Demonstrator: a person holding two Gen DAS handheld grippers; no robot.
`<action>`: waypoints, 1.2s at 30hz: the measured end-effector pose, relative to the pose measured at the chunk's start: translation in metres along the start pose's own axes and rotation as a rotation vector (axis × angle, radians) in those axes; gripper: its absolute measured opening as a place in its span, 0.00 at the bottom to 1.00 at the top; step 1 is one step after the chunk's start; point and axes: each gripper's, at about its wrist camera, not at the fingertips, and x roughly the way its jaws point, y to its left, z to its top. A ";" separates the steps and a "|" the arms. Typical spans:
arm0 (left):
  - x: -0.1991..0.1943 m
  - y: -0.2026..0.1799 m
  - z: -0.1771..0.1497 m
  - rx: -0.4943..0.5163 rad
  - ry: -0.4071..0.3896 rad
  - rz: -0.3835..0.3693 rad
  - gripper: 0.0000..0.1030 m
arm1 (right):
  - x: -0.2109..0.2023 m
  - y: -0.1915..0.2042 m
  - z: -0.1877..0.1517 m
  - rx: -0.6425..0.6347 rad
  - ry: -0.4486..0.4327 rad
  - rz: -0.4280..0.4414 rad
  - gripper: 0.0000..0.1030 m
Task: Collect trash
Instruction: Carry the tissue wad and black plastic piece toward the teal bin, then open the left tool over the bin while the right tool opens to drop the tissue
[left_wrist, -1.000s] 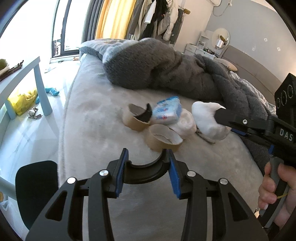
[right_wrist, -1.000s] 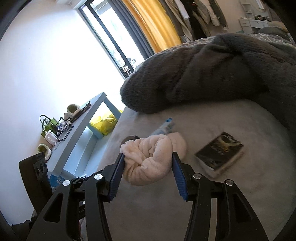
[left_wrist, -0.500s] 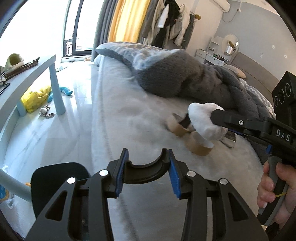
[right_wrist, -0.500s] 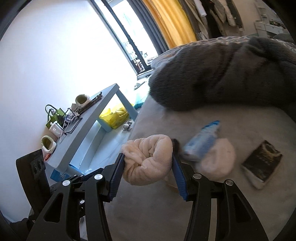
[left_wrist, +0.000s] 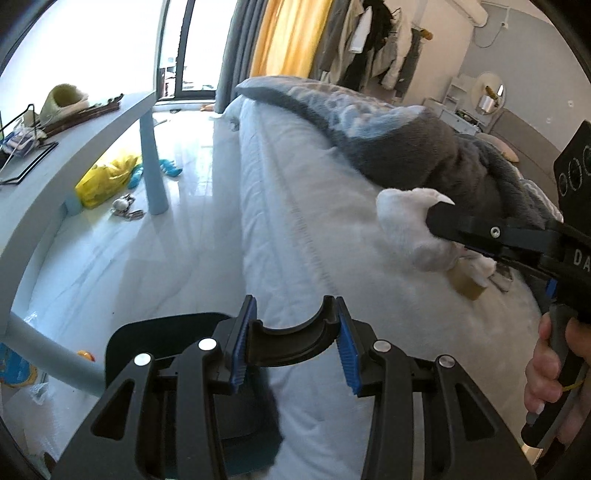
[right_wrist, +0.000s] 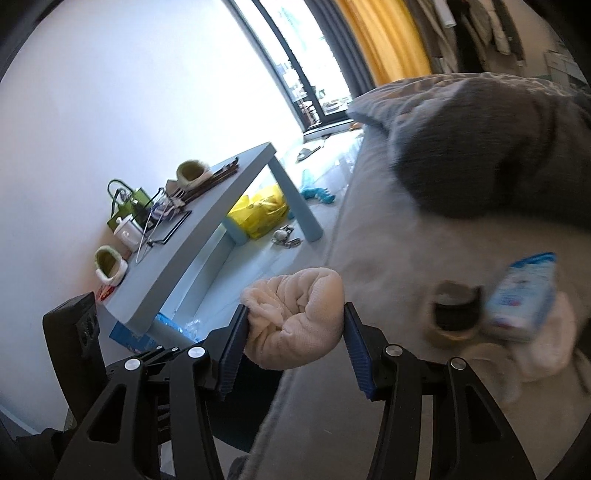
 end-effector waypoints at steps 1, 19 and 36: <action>0.000 0.005 -0.001 -0.004 0.007 0.005 0.43 | 0.004 0.003 0.000 -0.004 0.005 0.002 0.50; 0.036 0.099 -0.036 -0.061 0.235 0.086 0.43 | 0.087 0.074 -0.004 -0.079 0.097 0.058 0.50; 0.032 0.142 -0.052 -0.096 0.325 0.081 0.75 | 0.140 0.099 -0.016 -0.112 0.169 0.022 0.50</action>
